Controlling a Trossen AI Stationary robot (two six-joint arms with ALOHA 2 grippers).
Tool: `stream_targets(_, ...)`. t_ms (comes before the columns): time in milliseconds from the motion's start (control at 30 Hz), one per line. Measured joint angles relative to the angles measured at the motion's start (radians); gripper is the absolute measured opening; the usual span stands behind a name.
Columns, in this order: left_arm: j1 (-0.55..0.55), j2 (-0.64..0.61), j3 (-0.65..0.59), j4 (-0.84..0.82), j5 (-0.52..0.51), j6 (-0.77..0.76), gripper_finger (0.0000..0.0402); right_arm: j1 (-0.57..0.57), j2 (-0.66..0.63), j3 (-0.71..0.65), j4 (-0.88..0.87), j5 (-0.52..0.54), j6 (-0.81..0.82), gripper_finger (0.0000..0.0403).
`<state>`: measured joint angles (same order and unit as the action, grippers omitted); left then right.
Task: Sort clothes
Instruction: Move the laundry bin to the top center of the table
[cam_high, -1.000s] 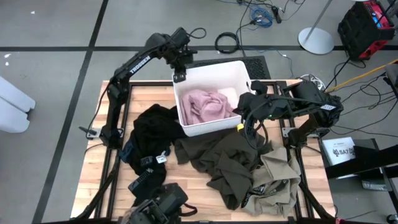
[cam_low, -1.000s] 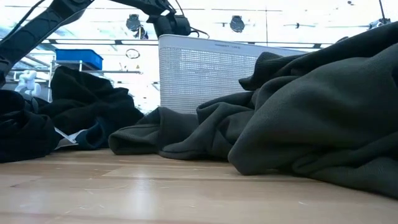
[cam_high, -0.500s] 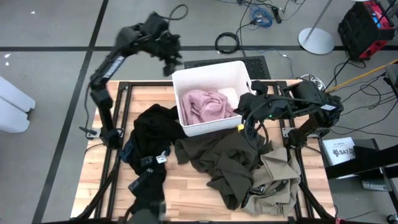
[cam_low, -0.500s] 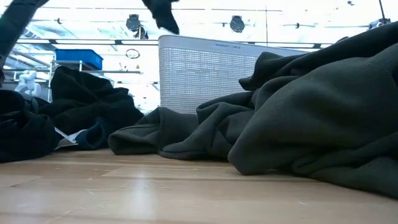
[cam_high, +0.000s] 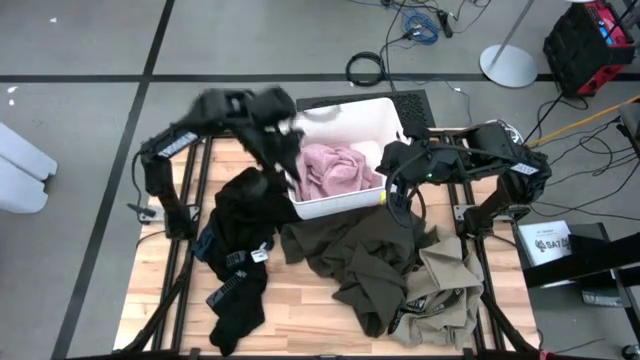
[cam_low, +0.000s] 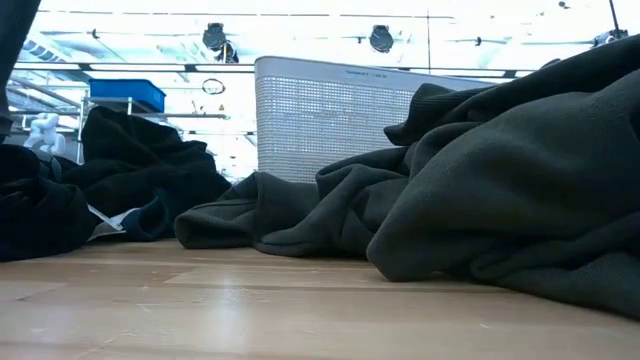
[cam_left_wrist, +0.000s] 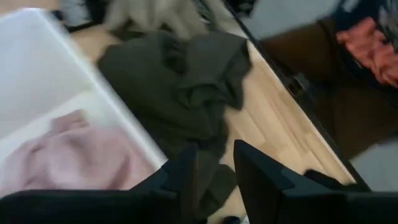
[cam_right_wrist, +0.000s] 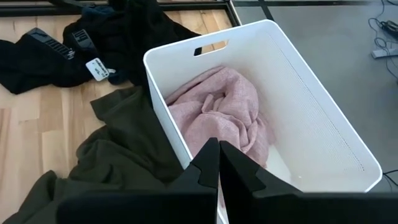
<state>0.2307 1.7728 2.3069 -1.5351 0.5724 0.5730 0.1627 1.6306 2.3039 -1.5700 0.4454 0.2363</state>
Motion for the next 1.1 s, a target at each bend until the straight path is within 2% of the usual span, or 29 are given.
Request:
stream_targets(67, -0.078, 0.01, -0.051, 0.036, -0.083, -0.049, 0.0098, 0.0, 0.0, 0.0, -0.001, 0.0, 0.001, 0.0)
stream_targets(167, -0.177, 0.029, -0.16, 0.117, -0.327, -0.108, 0.0072, 0.0, 0.0, 0.0, -0.001, -0.001, 0.005, 0.0)
stream_targets(233, -0.221, 0.041, -0.23, 0.137, -0.425, -0.12, 0.0045, 0.0, 0.0, 0.0, -0.001, -0.001, 0.006, 0.0)
stream_targets(333, -0.25, 0.051, -0.324, 0.142, -0.455, -0.123, 0.0009, 0.0, 0.0, 0.0, -0.001, -0.002, 0.006, 0.0)
stream_targets(467, -0.25, 0.053, -0.398, 0.192, -0.502, -0.15, 0.0008, 0.0, 0.0, 0.0, -0.001, -0.002, 0.006, 0.0)
stream_targets(733, -0.219, 0.05, -0.416, 0.127, -0.7, -0.184, 0.0003, 0.0, 0.0, 0.0, -0.001, -0.002, 0.006, 0.0)
stream_targets(1100, -0.125, 0.05, -0.416, 0.098, -0.765, -0.203, 0.0002, 0.001, 0.0, 0.0, -0.001, -0.006, 0.006, 0.0)
